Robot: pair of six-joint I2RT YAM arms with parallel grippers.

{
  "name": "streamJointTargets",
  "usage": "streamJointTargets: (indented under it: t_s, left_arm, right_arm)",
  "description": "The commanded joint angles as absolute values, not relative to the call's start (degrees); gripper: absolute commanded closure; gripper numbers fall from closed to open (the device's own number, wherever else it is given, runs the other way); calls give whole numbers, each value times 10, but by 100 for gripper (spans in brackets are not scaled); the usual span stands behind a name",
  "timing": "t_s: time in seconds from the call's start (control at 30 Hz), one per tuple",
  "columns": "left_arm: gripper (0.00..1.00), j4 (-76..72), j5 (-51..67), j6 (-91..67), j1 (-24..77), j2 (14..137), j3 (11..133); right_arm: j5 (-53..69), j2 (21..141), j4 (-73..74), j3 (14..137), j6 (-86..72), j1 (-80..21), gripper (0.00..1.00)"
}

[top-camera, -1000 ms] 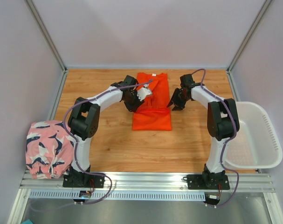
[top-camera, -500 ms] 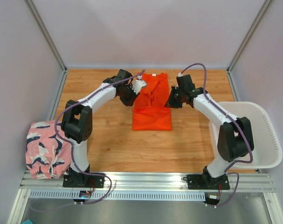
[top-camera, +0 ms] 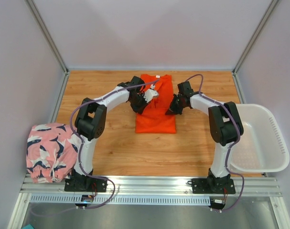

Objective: Fold and stack the mixed laundry pile
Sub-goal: Fold the T-shirt.

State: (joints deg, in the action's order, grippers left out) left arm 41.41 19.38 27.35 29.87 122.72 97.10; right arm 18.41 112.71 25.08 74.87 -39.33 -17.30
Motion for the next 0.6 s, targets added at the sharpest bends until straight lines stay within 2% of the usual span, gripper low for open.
streamJointTargets:
  t_s: [0.0,0.3,0.4,0.43,0.53,0.57]
  left_arm:
    - [87,377,155,262,299,1237,998]
    - [83,315,65,202,295,1267,1024]
    - [76,336,104,196,295,1225,1024]
    - [67,341,146,205,296,1209,1019]
    - [57,382,197,292,313,1119,957]
    - [55,386,186,361,319,1104,934]
  right_arm:
    - [187,1147,215,770,-413,-153,100]
    - [183,1178,212,776,-410,-138,100]
    - [161,1138,239,779,-382,-138,100]
    - [155,1109,262,782,-360,-137,100]
    - [115,1033,315,766,-330,-140,85]
    - [109,1014,336,755,-329,-141,71]
